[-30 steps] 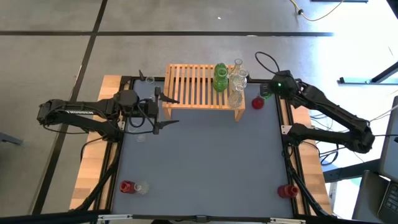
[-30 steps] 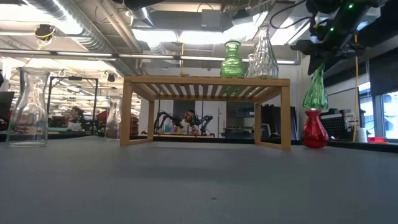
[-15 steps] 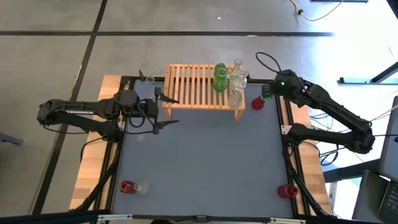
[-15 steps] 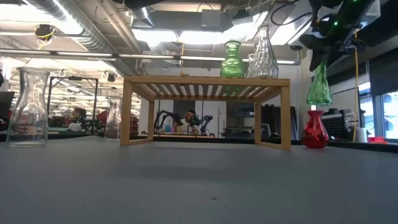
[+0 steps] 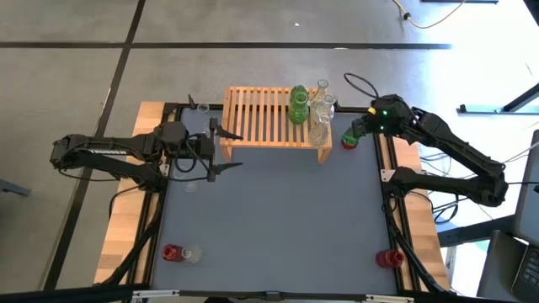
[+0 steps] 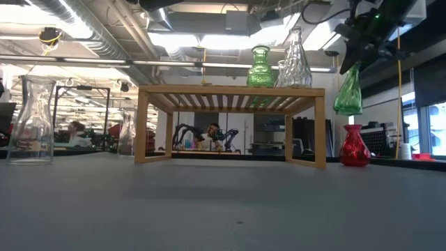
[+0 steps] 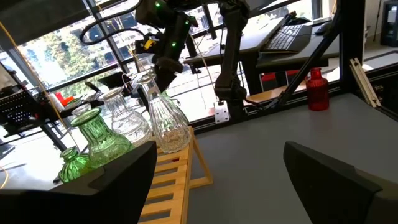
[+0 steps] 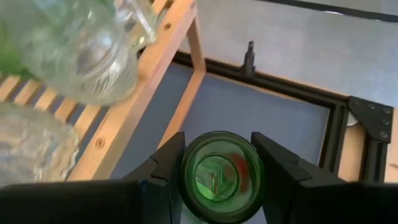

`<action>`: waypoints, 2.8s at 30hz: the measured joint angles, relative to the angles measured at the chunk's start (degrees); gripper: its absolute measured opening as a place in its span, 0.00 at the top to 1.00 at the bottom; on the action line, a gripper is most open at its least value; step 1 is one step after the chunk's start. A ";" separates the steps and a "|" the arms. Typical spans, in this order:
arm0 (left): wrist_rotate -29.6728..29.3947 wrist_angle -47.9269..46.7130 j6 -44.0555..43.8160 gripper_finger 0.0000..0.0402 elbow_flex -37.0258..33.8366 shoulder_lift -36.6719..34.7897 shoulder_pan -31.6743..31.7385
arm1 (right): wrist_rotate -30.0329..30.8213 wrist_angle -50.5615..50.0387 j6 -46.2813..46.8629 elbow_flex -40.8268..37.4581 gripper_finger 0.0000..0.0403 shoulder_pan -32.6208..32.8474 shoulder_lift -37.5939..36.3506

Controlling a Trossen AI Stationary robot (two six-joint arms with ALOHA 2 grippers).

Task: Sort vases onto shelf
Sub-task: Put the green vase on the shelf aligned with the other green vase

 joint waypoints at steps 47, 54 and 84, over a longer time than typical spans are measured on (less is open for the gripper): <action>-12.34 -0.74 -26.70 0.14 0.07 17.67 -18.70 | 12.62 35.31 -10.27 -0.15 0.66 60.68 35.98; -17.77 3.53 -31.41 0.14 0.04 24.37 -22.87 | 11.85 43.77 -15.39 -0.15 0.66 60.53 41.74; -30.78 20.44 -39.00 0.14 8.03 50.27 -25.36 | 20.78 27.65 -8.52 1.44 0.21 73.07 28.73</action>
